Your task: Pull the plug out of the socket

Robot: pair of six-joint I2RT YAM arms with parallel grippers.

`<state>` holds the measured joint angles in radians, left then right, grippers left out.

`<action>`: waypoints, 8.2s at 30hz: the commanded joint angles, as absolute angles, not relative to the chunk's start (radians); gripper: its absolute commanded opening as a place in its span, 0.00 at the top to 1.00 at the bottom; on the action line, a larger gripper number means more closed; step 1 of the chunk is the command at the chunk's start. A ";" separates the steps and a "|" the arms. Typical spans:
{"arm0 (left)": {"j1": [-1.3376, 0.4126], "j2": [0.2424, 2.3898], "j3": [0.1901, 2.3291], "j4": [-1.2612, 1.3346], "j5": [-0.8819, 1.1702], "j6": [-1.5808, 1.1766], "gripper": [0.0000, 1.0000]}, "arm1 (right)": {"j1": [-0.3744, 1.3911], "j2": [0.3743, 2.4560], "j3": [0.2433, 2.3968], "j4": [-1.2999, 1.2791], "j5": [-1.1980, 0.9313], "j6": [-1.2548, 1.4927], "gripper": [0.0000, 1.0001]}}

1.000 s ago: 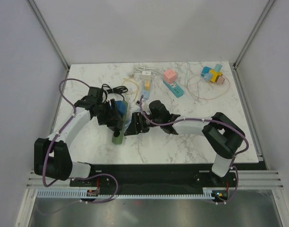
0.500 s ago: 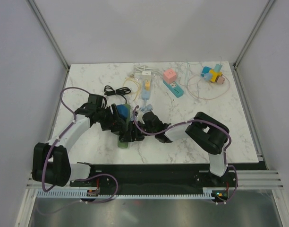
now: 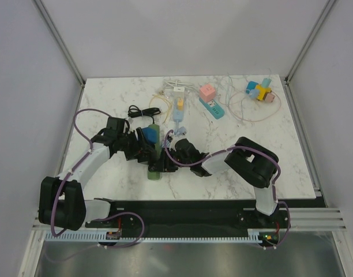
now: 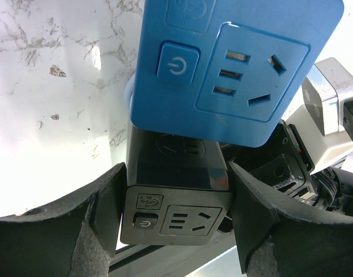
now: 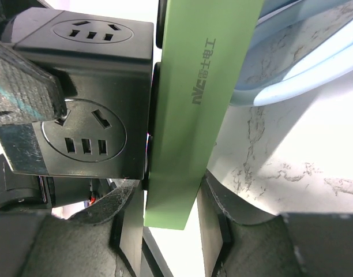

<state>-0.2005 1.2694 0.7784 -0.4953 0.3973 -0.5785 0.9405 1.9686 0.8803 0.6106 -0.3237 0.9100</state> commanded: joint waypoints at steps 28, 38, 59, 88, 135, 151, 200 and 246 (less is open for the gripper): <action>-0.308 0.948 0.669 -0.459 0.264 -0.679 0.98 | 0.833 1.941 0.873 0.308 -0.195 0.896 1.00; -0.249 0.942 0.699 -0.324 0.492 -0.752 0.98 | 0.831 1.919 0.850 0.288 -0.209 0.817 1.00; -0.233 0.880 0.831 -0.737 0.124 -0.647 0.98 | 0.744 1.918 0.775 0.427 -0.398 0.852 1.00; 0.140 1.137 0.822 -0.996 -0.344 -0.893 0.84 | 0.773 1.875 0.792 0.399 -0.472 0.724 1.00; -0.218 1.291 0.913 -0.437 0.227 -0.572 0.01 | 0.811 1.887 0.882 0.238 -0.482 0.589 1.00; -0.221 1.310 0.867 -0.370 0.366 -0.552 0.95 | 0.816 1.871 0.936 0.189 -0.495 0.552 0.69; -0.221 0.919 0.773 -0.601 0.292 -0.618 0.98 | 0.781 1.908 1.193 -0.059 -0.022 0.619 1.00; -0.213 0.897 0.603 -0.673 0.202 -0.795 0.32 | 0.867 2.711 2.425 0.137 -0.295 0.922 0.86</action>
<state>-0.2157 0.9142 0.5911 -0.7048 0.2096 -0.7708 0.8349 2.7377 2.3383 0.1040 -0.3176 0.9123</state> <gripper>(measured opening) 0.686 0.436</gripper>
